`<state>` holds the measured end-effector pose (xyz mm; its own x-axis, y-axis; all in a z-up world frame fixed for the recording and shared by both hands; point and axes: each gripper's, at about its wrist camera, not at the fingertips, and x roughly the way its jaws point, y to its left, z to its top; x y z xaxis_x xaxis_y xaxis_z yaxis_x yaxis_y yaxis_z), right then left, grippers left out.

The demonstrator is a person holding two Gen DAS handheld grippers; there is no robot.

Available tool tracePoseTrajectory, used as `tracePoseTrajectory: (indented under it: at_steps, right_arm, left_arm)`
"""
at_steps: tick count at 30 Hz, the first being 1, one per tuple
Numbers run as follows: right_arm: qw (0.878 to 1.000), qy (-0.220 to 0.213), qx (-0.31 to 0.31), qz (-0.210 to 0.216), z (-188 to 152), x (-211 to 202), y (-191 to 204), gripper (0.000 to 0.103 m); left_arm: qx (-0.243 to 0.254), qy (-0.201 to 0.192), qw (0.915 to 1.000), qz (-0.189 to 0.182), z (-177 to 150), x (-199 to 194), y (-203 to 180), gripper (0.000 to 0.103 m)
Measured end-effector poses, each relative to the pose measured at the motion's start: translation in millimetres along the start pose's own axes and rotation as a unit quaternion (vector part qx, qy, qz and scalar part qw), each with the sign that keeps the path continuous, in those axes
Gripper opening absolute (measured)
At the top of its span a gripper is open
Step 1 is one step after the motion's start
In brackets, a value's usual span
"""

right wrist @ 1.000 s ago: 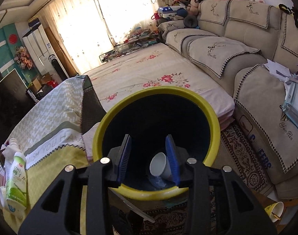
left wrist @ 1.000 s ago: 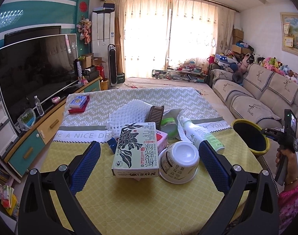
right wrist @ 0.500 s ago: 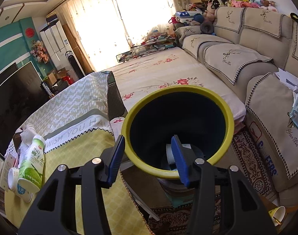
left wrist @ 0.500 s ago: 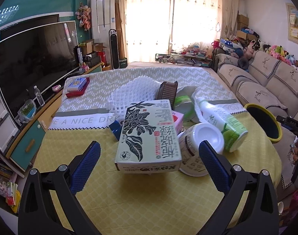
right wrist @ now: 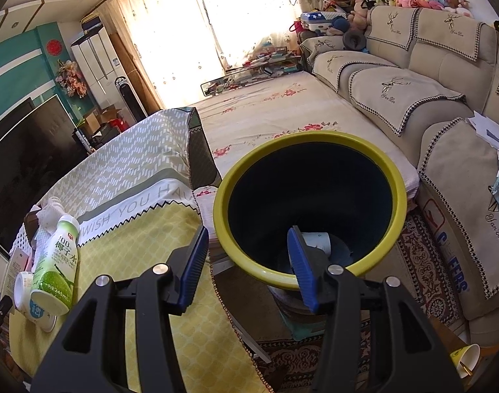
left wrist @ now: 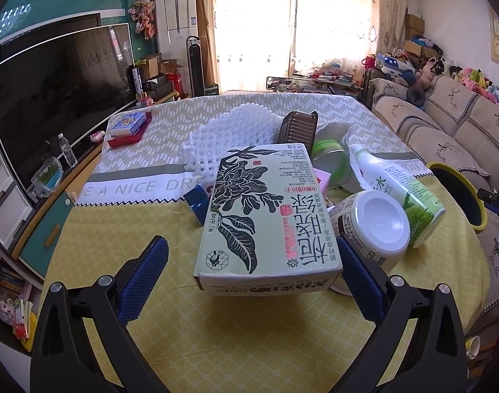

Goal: Collect trash
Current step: 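Grasp the green-and-white flower-print tea box with the left tool, then lift the tea box over the bin and open the left tool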

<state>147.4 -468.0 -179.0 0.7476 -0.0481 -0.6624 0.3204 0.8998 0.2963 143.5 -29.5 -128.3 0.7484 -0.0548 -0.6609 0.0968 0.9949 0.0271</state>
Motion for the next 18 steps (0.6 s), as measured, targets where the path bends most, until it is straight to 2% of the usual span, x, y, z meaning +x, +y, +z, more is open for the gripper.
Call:
tracePoseTrajectory:
  at_steps: [5, 9, 10, 18]
  right_arm:
    - [1.0, 0.003, -0.002, 0.004, -0.6, 0.0, 1.8, 0.048]
    - [1.0, 0.003, -0.002, 0.006, -0.7, -0.9, 1.9, 0.048]
    - [1.0, 0.003, -0.003, 0.006, -0.6, -0.7, 2.6, 0.048]
    - [1.0, 0.003, -0.005, 0.01, -1.7, -2.8, 4.0, 0.048]
  left_arm:
    - [-0.003, -0.007, 1.0, -0.003, -0.1, 1.2, 1.6, 0.097]
    - [-0.011, 0.001, 0.9998, -0.014, -1.4, 4.7, 3.8, 0.076]
    - [-0.013, 0.0, 0.9998, -0.015, -1.5, 4.5, 4.1, 0.074]
    - [-0.029, -0.038, 0.9988, -0.012, -0.6, -16.2, 8.9, 0.073]
